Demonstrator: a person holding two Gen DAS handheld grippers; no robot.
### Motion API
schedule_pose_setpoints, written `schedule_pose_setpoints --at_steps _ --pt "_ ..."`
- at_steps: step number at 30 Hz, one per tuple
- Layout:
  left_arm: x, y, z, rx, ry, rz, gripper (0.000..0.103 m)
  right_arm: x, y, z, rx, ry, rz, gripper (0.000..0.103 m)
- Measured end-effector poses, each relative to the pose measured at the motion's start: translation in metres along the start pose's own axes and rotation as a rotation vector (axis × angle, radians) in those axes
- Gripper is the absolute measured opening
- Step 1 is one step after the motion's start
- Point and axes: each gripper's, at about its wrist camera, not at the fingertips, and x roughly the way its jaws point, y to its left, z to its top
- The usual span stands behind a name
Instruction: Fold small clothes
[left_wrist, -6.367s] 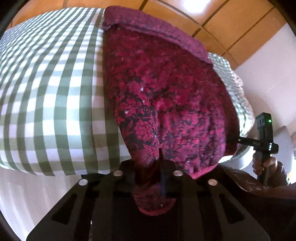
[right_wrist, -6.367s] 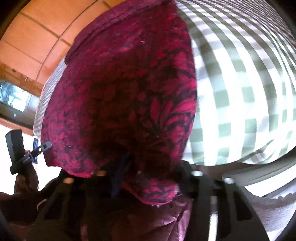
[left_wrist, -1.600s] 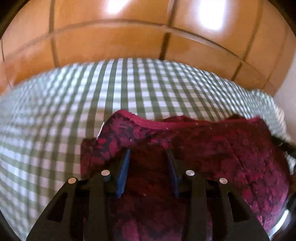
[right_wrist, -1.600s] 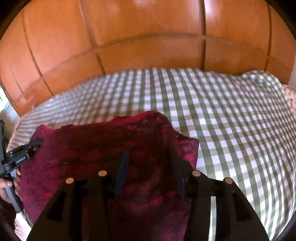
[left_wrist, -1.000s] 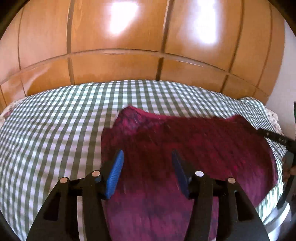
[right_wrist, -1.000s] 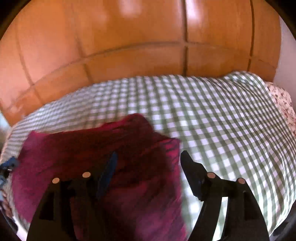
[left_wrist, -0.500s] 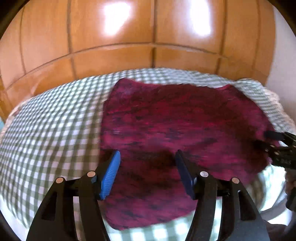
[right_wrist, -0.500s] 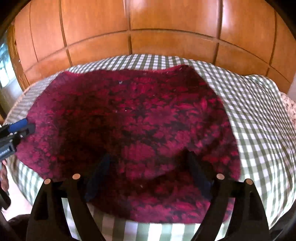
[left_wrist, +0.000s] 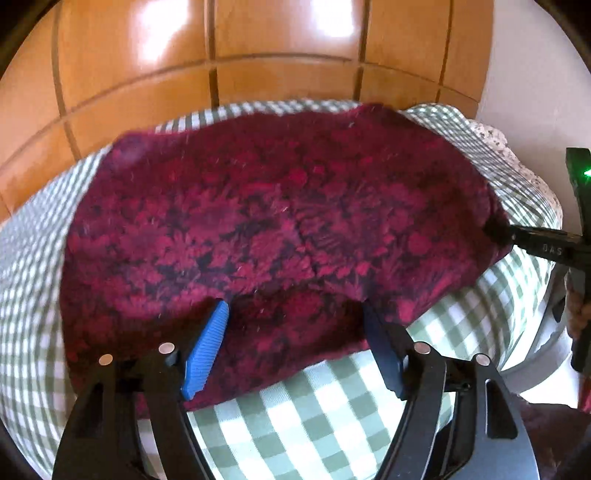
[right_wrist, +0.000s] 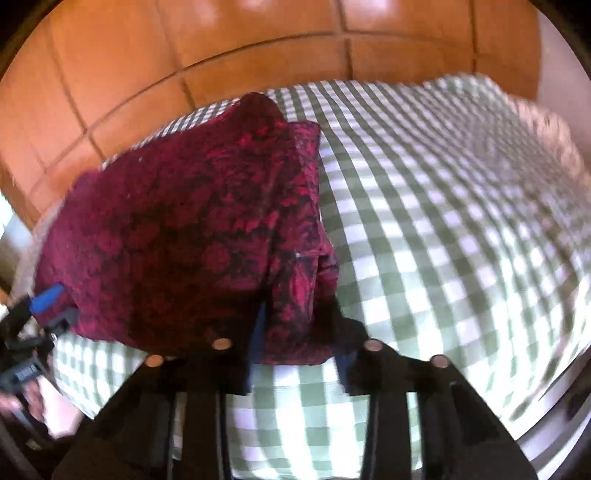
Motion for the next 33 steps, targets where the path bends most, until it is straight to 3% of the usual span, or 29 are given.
schedule_pose_setpoints --at_steps 2,6,8,11,15,18,19,21,23,26,30,33 --pt "0.003 0.002 -0.004 -0.002 -0.007 -0.011 0.074 0.006 -0.01 -0.003 0.035 0.011 0.029 0.028" --pt "-0.014 0.003 -0.001 -0.028 -0.022 -0.024 0.074 -0.002 -0.003 -0.005 0.007 -0.002 0.001 0.034" --pt "-0.036 0.013 -0.004 -0.051 -0.068 -0.018 0.074 -0.009 -0.003 -0.005 0.0 -0.012 -0.035 0.051" --pt "-0.066 0.046 -0.013 -0.145 -0.116 0.01 0.074 -0.029 -0.002 -0.001 -0.008 -0.069 -0.061 0.052" --pt "-0.089 0.103 -0.037 -0.325 -0.126 0.102 0.074 -0.046 0.023 0.01 -0.05 -0.138 -0.013 0.06" --pt "-0.09 0.134 -0.054 -0.477 -0.102 0.042 0.074 -0.045 0.056 0.019 -0.118 -0.168 0.017 0.071" --pt "-0.086 0.141 -0.059 -0.526 -0.09 -0.009 0.074 -0.04 0.064 0.021 -0.128 -0.167 0.018 0.074" --pt "-0.079 0.142 -0.062 -0.562 -0.079 -0.065 0.074 -0.028 0.076 0.026 -0.14 -0.148 0.015 0.075" --pt "-0.069 0.135 -0.063 -0.553 -0.06 -0.096 0.074 -0.015 0.085 0.028 -0.146 -0.121 0.019 0.075" --pt "-0.043 0.121 -0.062 -0.459 0.038 -0.009 0.071 0.009 0.085 0.024 -0.156 -0.053 -0.037 0.075" --pt "-0.045 0.115 -0.067 -0.406 0.029 0.019 0.07 0.03 0.065 0.016 -0.12 -0.023 -0.009 0.076" --pt "-0.058 0.123 -0.069 -0.45 0.017 -0.003 0.065 0.028 0.071 0.018 -0.135 -0.021 -0.031 0.076"
